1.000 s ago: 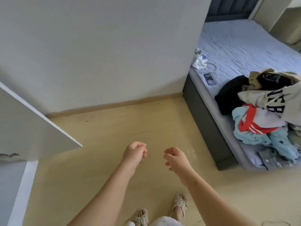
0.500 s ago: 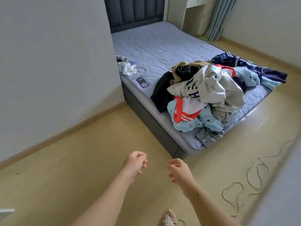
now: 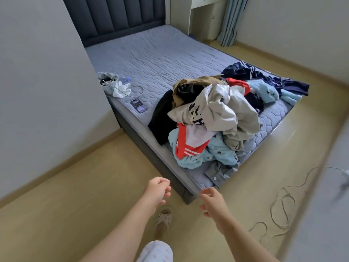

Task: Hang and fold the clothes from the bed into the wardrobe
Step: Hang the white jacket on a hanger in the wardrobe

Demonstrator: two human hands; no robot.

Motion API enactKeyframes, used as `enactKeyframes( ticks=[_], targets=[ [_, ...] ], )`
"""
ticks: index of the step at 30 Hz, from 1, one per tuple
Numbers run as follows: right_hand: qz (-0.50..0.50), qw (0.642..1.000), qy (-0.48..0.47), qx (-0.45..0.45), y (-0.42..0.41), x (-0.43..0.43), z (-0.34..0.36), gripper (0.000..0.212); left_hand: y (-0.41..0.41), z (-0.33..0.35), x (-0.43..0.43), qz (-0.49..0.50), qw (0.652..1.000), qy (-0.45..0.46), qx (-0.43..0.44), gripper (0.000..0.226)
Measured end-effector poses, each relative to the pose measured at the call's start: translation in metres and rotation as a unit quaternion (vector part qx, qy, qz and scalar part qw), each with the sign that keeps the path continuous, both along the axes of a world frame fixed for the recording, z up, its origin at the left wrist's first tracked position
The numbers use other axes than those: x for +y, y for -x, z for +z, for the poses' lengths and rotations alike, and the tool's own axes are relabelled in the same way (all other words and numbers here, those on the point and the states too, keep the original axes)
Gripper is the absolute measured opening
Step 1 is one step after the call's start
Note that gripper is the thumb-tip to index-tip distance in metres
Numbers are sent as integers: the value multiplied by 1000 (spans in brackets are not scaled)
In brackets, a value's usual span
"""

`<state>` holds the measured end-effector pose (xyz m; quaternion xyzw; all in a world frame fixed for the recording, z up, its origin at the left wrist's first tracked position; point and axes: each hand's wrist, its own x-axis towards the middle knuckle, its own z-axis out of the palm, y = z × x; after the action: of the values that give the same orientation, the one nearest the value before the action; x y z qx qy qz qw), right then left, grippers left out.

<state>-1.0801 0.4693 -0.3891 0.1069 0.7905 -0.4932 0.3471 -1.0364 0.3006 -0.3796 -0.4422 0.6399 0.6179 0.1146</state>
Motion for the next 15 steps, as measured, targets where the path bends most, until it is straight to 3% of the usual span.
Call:
enactKeyframes(
  ticks=[6, 15],
  targets=[
    [-33, 998, -1, 50, 114, -27, 0, 12, 110, 0, -27, -31, 999, -5, 37, 14],
    [-81, 995, -30, 42, 238, -74, 5, 11, 254, 6, -74, -82, 996, -3, 45, 15]
  ],
)
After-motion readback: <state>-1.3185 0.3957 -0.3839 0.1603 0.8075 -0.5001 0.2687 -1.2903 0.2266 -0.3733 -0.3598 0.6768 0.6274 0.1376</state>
